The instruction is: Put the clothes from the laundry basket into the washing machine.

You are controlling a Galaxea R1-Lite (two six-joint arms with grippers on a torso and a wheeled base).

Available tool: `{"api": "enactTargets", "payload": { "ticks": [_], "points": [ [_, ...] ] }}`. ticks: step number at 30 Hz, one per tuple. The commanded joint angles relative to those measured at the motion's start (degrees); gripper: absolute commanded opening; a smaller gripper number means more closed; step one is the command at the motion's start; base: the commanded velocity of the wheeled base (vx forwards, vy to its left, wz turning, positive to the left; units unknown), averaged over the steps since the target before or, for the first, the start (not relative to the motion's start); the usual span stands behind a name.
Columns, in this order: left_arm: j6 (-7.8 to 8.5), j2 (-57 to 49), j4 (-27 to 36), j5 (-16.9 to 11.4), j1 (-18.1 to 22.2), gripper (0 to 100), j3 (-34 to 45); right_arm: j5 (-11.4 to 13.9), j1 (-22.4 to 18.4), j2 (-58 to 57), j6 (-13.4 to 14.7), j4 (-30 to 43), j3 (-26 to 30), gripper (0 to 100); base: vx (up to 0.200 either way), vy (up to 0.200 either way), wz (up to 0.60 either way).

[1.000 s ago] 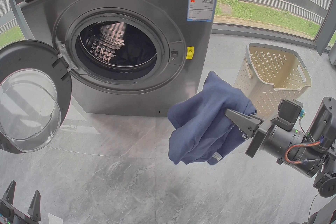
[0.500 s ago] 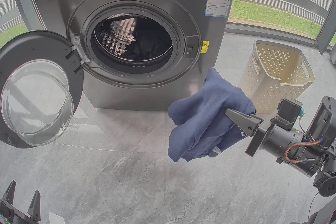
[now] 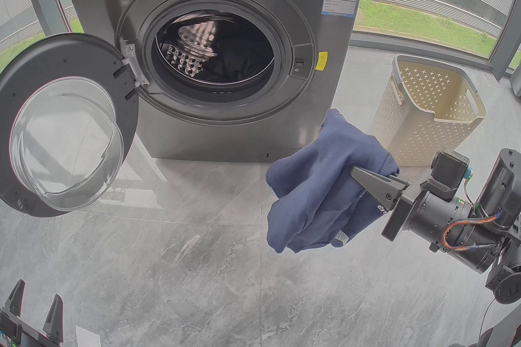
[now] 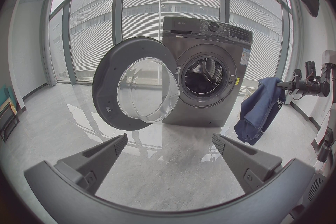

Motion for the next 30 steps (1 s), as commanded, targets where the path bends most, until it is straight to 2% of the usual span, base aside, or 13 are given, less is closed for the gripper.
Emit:
{"api": "enactTargets", "payload": {
  "ticks": [1,4,30],
  "points": [
    [-0.01,-0.94,-0.02,0.01,-0.02,100,0.57,0.0,0.07,0.08,0.07,0.0,0.08,0,0.0,0.2,0.0],
    [-0.01,-0.94,-0.02,0.01,-0.02,100,0.57,0.0,0.07,0.08,0.07,0.0,0.08,0,0.0,0.2,0.0],
    [-0.1,-0.94,-0.02,0.01,-0.02,100,0.57,0.0,0.33,0.61,0.25,0.0,0.08,0,0.0,0.008,0.0]
  ]
}}
